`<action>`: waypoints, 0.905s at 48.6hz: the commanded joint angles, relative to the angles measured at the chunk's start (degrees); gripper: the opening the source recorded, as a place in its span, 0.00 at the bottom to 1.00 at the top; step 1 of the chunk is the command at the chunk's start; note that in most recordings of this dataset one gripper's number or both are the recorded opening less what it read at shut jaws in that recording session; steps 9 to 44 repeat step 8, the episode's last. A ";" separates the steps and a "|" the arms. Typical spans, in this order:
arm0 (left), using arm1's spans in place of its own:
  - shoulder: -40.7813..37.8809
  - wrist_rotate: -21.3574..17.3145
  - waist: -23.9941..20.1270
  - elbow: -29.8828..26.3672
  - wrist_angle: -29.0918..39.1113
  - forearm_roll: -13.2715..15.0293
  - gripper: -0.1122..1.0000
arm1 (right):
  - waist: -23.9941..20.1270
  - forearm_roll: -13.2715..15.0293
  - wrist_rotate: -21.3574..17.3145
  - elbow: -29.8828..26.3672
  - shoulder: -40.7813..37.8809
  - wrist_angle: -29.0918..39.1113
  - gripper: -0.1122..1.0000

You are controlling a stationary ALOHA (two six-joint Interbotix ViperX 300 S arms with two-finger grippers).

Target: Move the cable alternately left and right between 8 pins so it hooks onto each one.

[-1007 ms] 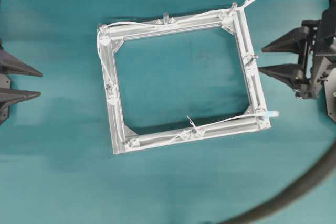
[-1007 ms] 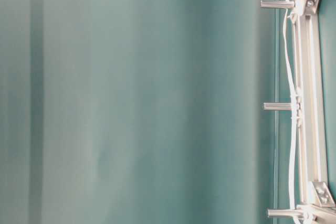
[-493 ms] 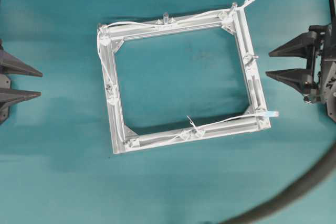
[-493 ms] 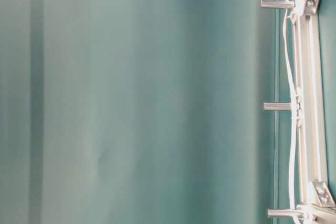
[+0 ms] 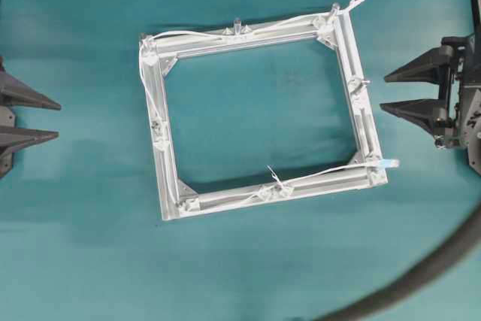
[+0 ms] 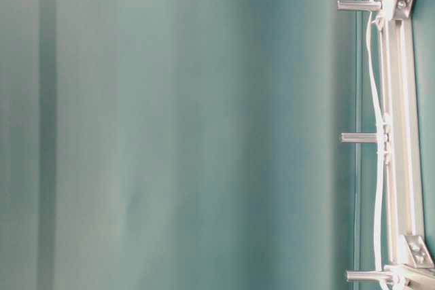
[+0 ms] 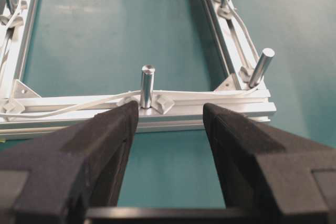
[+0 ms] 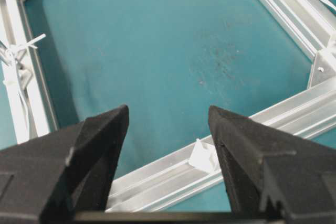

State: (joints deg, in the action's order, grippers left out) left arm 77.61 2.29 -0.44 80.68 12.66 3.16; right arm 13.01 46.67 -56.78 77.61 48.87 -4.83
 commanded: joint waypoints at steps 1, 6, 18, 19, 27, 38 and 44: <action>-0.44 0.26 0.09 -0.62 -0.53 0.00 0.60 | -0.09 0.00 0.09 -0.79 -0.35 -0.44 0.70; -0.44 0.26 0.09 -0.53 -0.53 0.00 0.60 | -0.09 0.00 0.09 -0.70 -0.26 -0.44 0.70; -0.44 0.26 0.18 -0.62 -0.44 0.00 0.60 | -0.18 0.09 0.09 -0.70 -0.26 -0.35 0.70; -0.44 0.26 0.18 -0.62 -0.44 0.00 0.60 | -0.18 0.09 0.09 -0.70 -0.26 -0.35 0.70; -0.44 0.26 0.18 -0.62 -0.44 0.00 0.60 | -0.18 0.09 0.09 -0.70 -0.26 -0.35 0.70; -0.44 0.26 0.18 -0.62 -0.44 0.00 0.60 | -0.18 0.09 0.09 -0.70 -0.26 -0.35 0.70; -0.44 0.26 0.18 -0.62 -0.44 0.00 0.60 | -0.18 0.09 0.09 -0.70 -0.26 -0.35 0.70</action>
